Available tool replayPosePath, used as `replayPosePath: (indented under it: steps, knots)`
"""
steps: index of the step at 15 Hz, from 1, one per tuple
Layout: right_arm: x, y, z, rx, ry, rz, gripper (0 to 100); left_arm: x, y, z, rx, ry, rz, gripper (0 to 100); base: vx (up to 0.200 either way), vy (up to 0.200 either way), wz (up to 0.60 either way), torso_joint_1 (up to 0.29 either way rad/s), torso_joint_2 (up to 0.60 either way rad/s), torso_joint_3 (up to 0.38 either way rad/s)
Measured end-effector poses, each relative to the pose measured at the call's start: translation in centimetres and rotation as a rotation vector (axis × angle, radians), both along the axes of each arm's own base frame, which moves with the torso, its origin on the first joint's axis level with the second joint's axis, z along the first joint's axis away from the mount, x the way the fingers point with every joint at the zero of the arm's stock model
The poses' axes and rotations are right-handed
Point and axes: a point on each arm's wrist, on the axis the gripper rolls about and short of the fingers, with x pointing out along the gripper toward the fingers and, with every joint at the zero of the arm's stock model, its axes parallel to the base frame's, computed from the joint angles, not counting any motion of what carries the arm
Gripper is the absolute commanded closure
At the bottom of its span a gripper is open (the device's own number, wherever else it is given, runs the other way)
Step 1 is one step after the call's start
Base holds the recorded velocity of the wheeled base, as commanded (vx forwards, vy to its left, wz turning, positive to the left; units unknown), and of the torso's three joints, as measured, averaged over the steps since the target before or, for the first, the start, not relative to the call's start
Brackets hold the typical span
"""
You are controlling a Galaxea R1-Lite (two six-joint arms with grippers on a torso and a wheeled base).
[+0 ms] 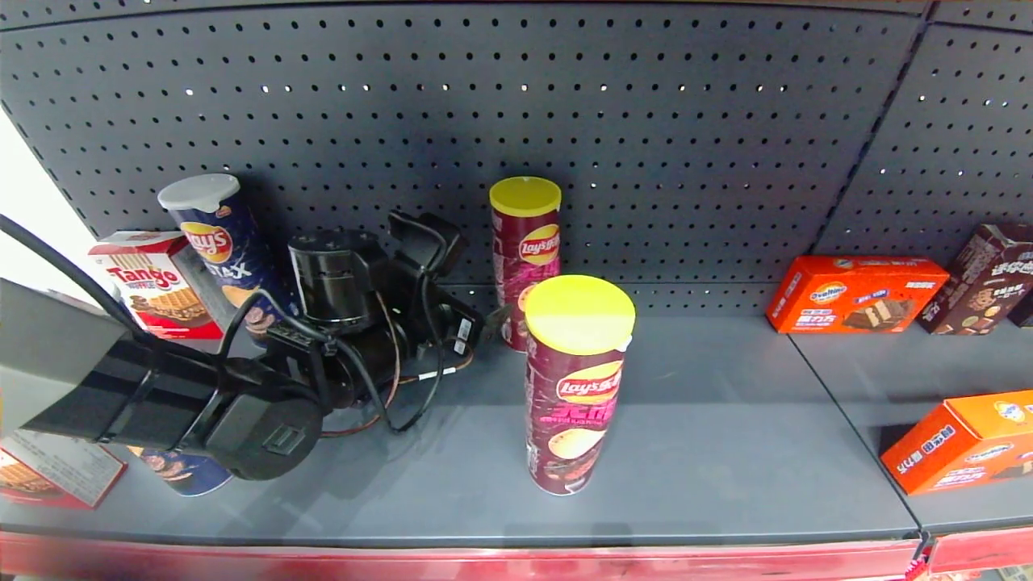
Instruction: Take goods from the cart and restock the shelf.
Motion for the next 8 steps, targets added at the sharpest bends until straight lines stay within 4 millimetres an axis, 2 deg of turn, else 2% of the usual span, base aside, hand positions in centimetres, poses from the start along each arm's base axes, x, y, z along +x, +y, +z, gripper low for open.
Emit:
replayPosePath:
  steps: [8]
  knots:
    - [0.0,0.0,0.0,0.0,0.0,0.0,0,1.8,0.9,-0.2,-0.001,-0.013,0.093,0,0.0,0.0,0.0,0.0,0.0,0.0]
